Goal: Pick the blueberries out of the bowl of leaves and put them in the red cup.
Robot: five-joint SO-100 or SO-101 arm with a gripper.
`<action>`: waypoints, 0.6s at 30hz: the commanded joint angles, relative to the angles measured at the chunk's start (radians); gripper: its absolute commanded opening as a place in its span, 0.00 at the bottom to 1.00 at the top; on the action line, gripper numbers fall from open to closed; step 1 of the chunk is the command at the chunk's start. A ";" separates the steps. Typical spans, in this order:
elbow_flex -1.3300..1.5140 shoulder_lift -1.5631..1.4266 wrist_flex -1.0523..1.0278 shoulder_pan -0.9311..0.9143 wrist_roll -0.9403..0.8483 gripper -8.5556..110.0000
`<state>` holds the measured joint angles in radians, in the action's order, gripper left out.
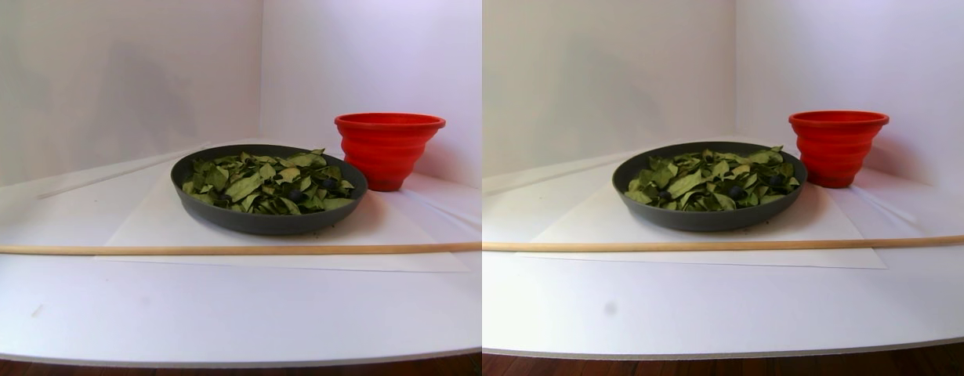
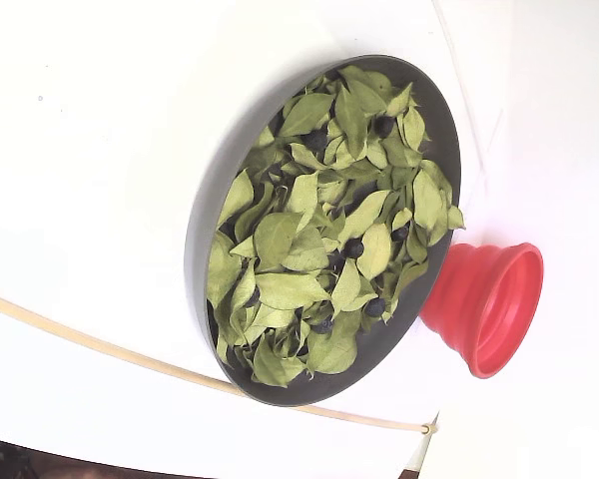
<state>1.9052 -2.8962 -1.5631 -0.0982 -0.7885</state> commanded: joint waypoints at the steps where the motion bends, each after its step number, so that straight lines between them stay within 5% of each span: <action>1: -0.017 0.029 0.029 -0.012 -0.063 0.19; 18: 0.164 0.060 0.158 -0.037 -0.259 0.19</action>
<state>2.0755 -2.8409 -1.4297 -0.1381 -1.0278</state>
